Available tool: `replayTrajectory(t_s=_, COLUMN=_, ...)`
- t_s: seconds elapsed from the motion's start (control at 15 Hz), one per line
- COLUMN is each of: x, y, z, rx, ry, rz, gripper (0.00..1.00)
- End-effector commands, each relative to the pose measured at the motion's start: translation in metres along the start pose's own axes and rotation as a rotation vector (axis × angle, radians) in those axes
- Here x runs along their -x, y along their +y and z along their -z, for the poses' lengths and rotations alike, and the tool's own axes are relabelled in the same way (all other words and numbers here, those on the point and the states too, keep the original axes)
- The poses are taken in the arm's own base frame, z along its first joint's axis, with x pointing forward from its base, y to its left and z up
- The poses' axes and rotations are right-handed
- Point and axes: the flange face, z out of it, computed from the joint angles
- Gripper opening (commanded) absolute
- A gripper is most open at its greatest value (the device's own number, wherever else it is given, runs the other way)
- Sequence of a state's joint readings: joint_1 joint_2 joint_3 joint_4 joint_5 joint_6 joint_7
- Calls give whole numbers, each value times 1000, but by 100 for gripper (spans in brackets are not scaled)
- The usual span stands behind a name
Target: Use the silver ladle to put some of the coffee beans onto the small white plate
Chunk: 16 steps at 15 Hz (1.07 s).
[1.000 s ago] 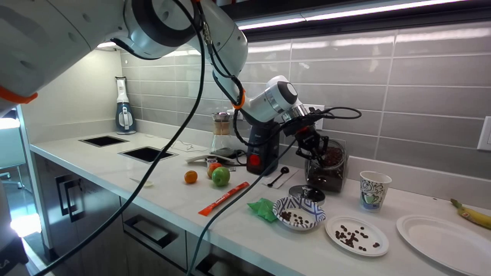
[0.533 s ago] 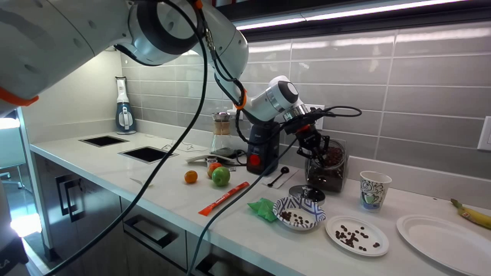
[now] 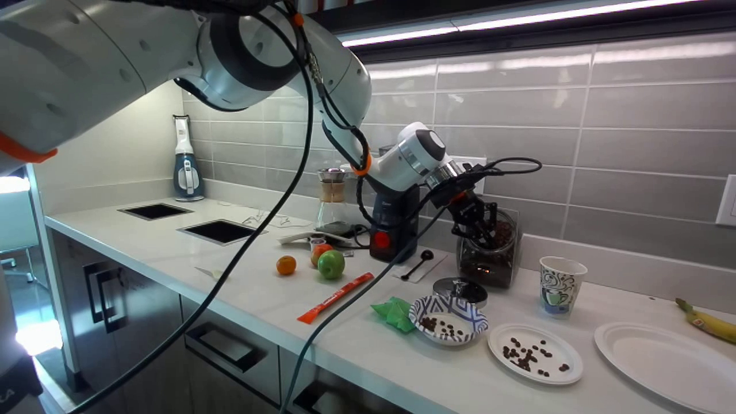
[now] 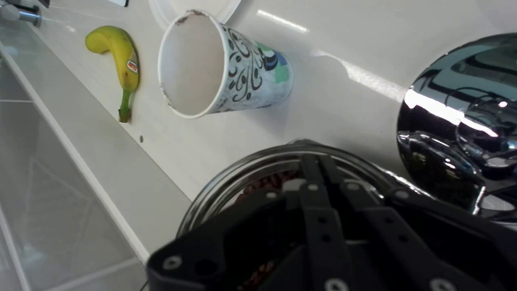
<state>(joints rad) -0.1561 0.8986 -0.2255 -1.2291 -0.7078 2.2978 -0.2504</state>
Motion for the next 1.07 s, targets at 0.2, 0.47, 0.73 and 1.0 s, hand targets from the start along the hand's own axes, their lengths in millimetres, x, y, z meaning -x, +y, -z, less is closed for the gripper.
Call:
replayTrajectory(t_s=0.2, x=-15, y=-19, z=-15, rx=110, ry=18, rz=13, gripper=1)
replayTrajectory(t_s=0.47, x=-10, y=-27, z=-14, rx=151, ry=2, rz=-50, gripper=1)
replayTrajectory(t_s=0.73, x=-2, y=-41, z=-10, rx=190, ry=-42, rz=-90, gripper=1)
replayTrajectory(t_s=1.0, x=3, y=-52, z=-3, rx=210, ry=-41, rz=-103, gripper=1)
